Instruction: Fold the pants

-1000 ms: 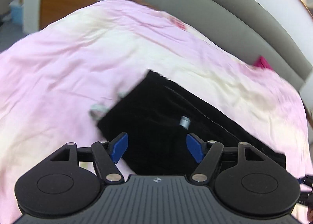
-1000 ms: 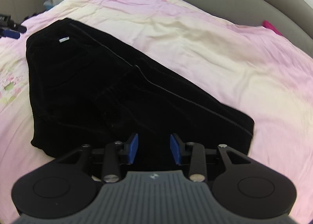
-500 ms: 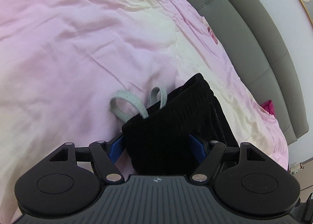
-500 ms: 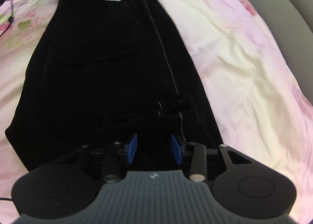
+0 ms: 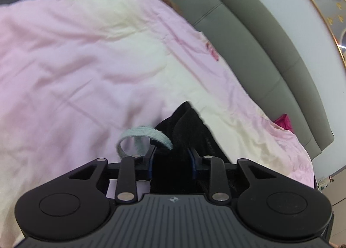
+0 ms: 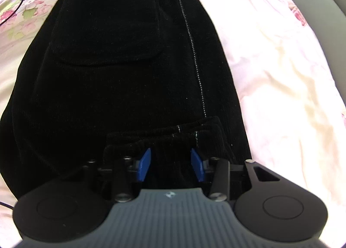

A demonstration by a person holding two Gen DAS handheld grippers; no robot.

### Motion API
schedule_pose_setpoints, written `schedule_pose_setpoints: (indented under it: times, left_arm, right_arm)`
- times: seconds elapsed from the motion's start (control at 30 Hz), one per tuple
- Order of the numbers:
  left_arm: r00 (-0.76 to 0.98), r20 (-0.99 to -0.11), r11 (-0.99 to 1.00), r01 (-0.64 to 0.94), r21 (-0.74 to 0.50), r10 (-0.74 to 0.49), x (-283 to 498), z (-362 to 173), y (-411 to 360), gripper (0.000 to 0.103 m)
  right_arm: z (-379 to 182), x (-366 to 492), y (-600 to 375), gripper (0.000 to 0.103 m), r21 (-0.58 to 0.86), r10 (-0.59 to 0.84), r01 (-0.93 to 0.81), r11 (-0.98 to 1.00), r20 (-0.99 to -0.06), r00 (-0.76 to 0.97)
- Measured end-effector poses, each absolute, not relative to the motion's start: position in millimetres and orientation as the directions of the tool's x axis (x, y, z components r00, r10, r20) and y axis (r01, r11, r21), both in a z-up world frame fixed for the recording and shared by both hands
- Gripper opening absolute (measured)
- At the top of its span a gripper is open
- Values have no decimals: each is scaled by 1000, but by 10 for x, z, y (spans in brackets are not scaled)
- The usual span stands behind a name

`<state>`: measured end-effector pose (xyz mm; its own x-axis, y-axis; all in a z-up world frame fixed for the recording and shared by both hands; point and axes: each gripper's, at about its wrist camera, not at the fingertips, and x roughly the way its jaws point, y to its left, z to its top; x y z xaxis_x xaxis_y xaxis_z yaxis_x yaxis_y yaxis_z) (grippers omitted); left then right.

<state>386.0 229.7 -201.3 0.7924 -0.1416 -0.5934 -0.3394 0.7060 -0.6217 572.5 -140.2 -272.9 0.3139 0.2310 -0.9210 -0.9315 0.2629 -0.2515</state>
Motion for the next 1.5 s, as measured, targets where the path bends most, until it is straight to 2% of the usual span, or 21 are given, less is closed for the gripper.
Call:
schedule_pose_setpoints:
  times: [0.1,0.3,0.43,0.57,0.7,0.8,0.97,1.0,1.03,1.07,1.17,1.23,1.27,1.4,1.5]
  left_arm:
    - [811,-570,777,-273,-567,-132,3906,-1629,2015,30]
    - [849,-501,876,-104,-471,-169,4004,-849,1132,28]
    - [849,-480,930,35,-365,-220,4102,-396,186,26]
    - [822,-497,953,173,-249,-279,4200,-250,-858,25]
    - [772,-532,936,315,-157,-348,4221,-364,-1833,24]
    - [702,-597,907,404,-117,-389,4227,-666,-2475,24]
    - [520,-735,859,484,-167,-436,4214,-1458,-3134,23]
    - [461,-757,846,486,-221,-462,4227,-1611,-3172,10]
    - [394,-776,830,480,-284,-493,4248,-1753,-3189,2]
    - [340,-782,817,463,-343,-521,4268,-1867,-3185,2]
    - [310,-778,807,444,-390,-547,4260,-1921,-3113,12]
    - [321,-763,793,471,-386,-562,4223,-1780,-3011,31]
    - [331,-758,792,482,-376,-562,4208,-1696,-2952,34]
    - [397,-769,826,486,-286,-500,4171,-1512,-2552,44]
    - [471,-787,876,450,-173,-398,4204,-1465,-2184,48]
  right_arm:
    - [-2598,5669,-1482,40,-253,246,-905,343,-905,347]
    - [-2178,5602,-2155,46,-158,285,-781,605,-872,398]
    - [-1986,5435,-2787,46,-76,305,-682,727,-855,420]
    - [-1936,5155,-3324,46,-39,312,-618,785,-837,449]
    - [-1959,4910,-3766,46,-12,311,-571,821,-830,464]
    - [-2003,4752,-4068,46,31,322,-526,850,-820,472]
    - [-2205,4681,-4323,46,97,349,-484,869,-815,463]
    - [-2230,4669,-4360,46,106,348,-477,873,-819,457]
    - [-2265,4693,-4379,46,115,346,-467,877,-824,448]
    - [-2288,4659,-4435,46,124,348,-461,879,-828,440]
    - [-2355,4616,-4390,46,122,344,-476,871,-844,412]
    - [-2364,4583,-4407,46,108,329,-483,869,-854,402]
    - [-2345,4568,-4419,46,109,325,-477,872,-857,399]
    - [-2199,4585,-4483,46,205,382,-422,883,-835,395]
    - [-2103,4685,-4494,46,273,421,-363,891,-797,433]
